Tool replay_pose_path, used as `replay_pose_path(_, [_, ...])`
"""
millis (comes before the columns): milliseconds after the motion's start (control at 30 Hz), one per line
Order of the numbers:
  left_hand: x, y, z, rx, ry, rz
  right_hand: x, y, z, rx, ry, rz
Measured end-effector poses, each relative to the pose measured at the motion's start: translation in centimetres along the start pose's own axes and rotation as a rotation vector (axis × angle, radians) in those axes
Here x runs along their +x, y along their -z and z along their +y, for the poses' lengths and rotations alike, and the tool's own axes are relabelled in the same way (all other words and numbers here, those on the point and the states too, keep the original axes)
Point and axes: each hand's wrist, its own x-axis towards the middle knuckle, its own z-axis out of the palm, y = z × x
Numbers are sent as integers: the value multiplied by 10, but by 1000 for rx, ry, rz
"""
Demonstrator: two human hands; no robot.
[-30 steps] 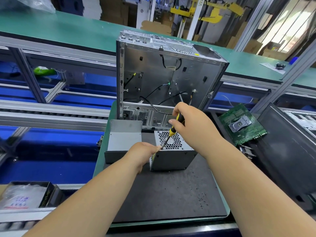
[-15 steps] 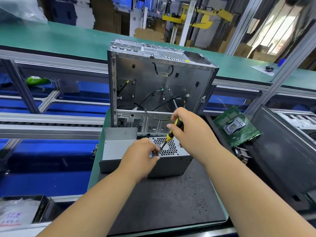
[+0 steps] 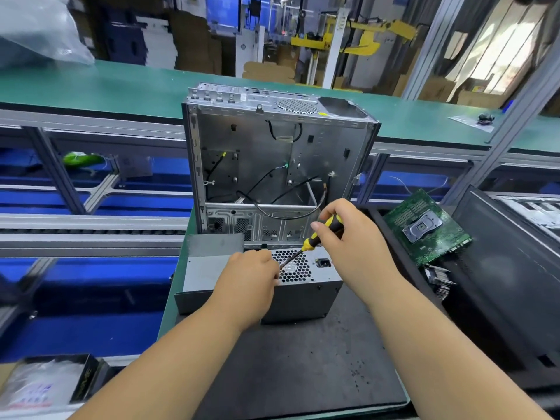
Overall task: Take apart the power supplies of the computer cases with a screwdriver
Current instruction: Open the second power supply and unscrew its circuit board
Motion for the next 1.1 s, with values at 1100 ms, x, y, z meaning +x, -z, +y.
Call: replay_pose_path(1100, [19, 3, 45, 254, 631, -129, 43, 19, 78, 324, 62, -194])
